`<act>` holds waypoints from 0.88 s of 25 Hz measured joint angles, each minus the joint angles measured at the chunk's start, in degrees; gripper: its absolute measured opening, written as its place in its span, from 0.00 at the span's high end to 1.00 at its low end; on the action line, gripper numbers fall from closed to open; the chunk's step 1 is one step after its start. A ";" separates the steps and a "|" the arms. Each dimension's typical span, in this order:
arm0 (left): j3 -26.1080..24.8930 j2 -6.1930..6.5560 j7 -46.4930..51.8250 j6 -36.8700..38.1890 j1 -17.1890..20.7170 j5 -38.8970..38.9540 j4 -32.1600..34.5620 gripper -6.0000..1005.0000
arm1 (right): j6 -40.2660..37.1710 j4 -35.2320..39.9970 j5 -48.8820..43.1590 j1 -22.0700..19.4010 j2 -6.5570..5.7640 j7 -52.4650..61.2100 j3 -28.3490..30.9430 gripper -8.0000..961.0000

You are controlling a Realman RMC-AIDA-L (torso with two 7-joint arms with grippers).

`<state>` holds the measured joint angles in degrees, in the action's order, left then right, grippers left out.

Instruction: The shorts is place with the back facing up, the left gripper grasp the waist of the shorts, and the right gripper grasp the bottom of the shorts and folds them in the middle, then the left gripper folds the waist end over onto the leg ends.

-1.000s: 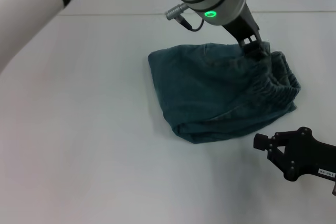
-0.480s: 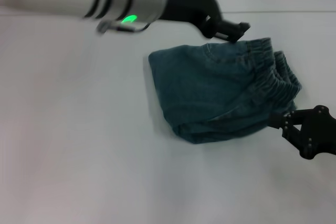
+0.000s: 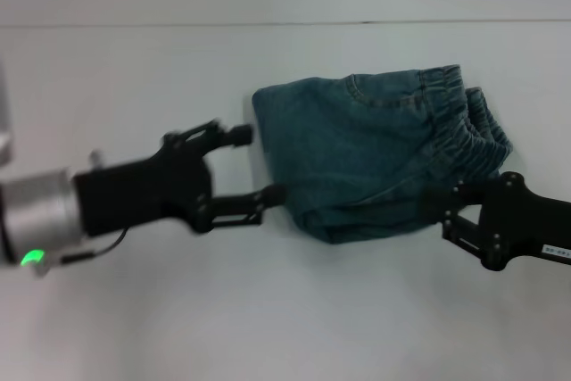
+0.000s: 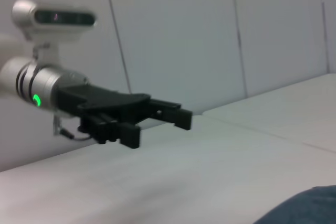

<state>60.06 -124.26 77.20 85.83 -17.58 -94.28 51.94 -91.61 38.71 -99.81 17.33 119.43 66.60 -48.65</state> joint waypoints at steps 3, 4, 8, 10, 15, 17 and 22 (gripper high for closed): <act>-7.87 0.21 -9.64 4.50 1.83 0.33 -10.11 0.08 | -0.09 -2.63 -0.53 0.81 0.36 -2.15 -0.21 0.83; -9.79 0.31 -12.10 5.34 2.41 0.18 -12.50 0.08 | -0.14 -3.71 -0.57 1.09 0.37 -3.13 -0.29 0.80; -14.63 0.27 -19.97 6.80 6.60 -0.70 -18.19 0.08 | -0.09 -7.99 -0.64 1.70 0.42 -8.28 -0.73 0.67; -16.16 0.16 -22.72 7.31 8.37 -0.87 -19.93 0.08 | 0.16 -9.53 -0.46 1.72 0.47 -11.01 -0.53 0.59; -19.72 0.30 -27.42 10.37 11.06 -2.94 -23.39 0.08 | 0.24 -10.70 -0.27 1.40 0.47 -14.11 -0.35 0.36; -20.46 0.18 -28.56 11.22 11.71 -3.57 -23.71 0.08 | 0.30 -11.09 -0.24 1.31 0.46 -14.71 -0.31 0.26; -21.42 0.09 -31.79 12.25 12.47 -3.69 -25.63 0.08 | 0.59 -12.94 -0.20 1.12 0.45 -17.98 -0.10 0.09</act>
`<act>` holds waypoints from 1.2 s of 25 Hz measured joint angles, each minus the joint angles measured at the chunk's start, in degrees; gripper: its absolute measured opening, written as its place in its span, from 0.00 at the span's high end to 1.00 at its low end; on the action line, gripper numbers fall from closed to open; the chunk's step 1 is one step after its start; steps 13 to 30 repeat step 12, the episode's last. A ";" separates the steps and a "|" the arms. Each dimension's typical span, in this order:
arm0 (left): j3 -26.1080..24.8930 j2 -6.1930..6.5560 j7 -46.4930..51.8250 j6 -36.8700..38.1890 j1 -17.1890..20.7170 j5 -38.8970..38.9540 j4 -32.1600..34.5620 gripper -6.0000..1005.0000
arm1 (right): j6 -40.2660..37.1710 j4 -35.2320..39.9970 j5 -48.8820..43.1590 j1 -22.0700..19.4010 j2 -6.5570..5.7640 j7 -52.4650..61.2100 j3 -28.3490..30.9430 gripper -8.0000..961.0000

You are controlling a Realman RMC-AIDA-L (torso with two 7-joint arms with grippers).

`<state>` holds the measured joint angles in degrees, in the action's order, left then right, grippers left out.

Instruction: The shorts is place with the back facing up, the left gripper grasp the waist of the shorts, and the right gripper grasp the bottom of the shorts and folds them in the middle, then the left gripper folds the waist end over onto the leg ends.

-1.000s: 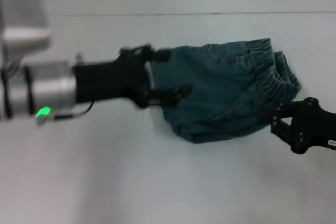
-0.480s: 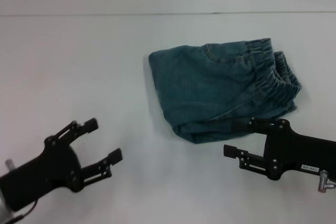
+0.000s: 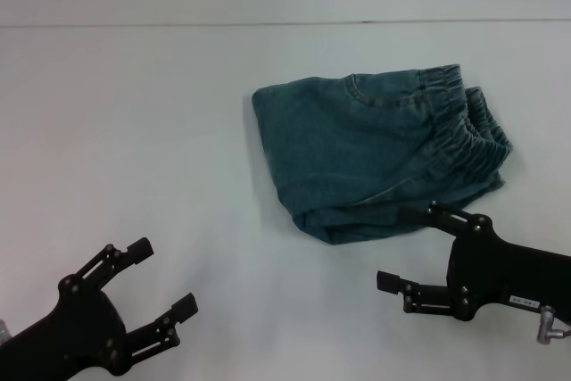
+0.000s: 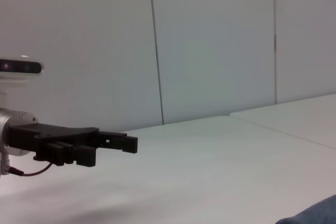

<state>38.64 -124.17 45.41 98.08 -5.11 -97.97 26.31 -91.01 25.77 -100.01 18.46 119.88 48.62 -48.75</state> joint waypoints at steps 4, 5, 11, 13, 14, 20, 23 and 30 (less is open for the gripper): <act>-0.25 0.01 -0.72 0.13 0.02 -0.10 -0.48 0.08 | 0.46 -1.61 0.09 0.20 0.00 -1.84 0.15 0.03; -0.32 0.04 -0.70 0.21 0.03 -0.27 -0.50 0.08 | 0.46 -1.81 0.10 0.24 0.00 -2.11 0.16 0.03; -1.91 0.30 -0.41 1.65 0.06 -2.33 -0.47 0.08 | 0.51 -2.04 0.10 0.26 0.00 -2.58 0.20 0.03; -2.48 0.32 -0.29 1.88 0.05 -2.55 -0.47 0.08 | 0.53 -2.04 0.10 0.26 0.00 -2.71 0.28 0.03; -2.48 0.32 -0.29 1.88 0.05 -2.55 -0.47 0.08 | 0.53 -2.04 0.10 0.26 0.00 -2.71 0.28 0.03; -2.48 0.32 -0.29 1.88 0.05 -2.55 -0.47 0.08 | 0.53 -2.04 0.10 0.26 0.00 -2.71 0.28 0.03; -2.48 0.32 -0.29 1.88 0.05 -2.55 -0.47 0.08 | 0.53 -2.04 0.10 0.26 0.00 -2.71 0.28 0.03; -2.48 0.32 -0.29 1.88 0.05 -2.55 -0.47 0.08 | 0.53 -2.04 0.10 0.26 0.00 -2.71 0.28 0.03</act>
